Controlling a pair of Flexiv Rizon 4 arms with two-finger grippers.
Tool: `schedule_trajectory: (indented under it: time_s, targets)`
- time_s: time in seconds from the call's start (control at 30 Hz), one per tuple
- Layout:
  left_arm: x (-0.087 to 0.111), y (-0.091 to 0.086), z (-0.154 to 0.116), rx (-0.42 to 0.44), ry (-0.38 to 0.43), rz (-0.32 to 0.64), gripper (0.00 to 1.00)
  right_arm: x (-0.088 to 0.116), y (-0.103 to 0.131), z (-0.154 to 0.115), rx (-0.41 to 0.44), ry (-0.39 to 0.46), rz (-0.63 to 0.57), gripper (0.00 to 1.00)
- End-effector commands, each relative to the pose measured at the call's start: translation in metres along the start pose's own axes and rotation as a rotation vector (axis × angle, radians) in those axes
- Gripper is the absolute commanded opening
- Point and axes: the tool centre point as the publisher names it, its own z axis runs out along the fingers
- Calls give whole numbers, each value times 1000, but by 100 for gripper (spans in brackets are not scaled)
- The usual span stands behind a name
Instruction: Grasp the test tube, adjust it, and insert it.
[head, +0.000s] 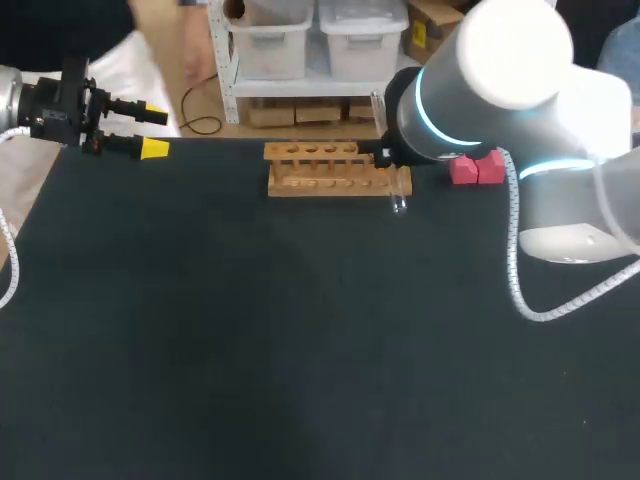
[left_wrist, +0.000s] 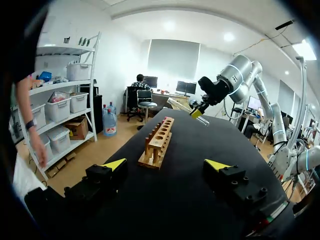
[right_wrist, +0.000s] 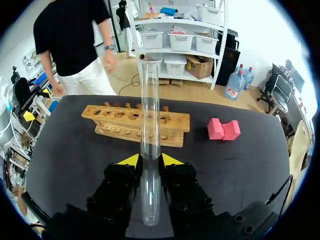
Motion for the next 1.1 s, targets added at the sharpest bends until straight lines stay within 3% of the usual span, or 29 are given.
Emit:
schedule_trajectory:
  time_s: [0.03, 0.37, 1.1]
  targets:
    - [1, -1, 0, -1, -3, 3, 100, -6, 8, 16, 6, 25, -12, 0]
    - [1, -1, 0, -1, -3, 3, 100, -6, 13, 34, 60, 54, -47, 0]
    - [1, -1, 0, -1, -3, 3, 100, -9, 7, 57, 97, 98, 10, 0]
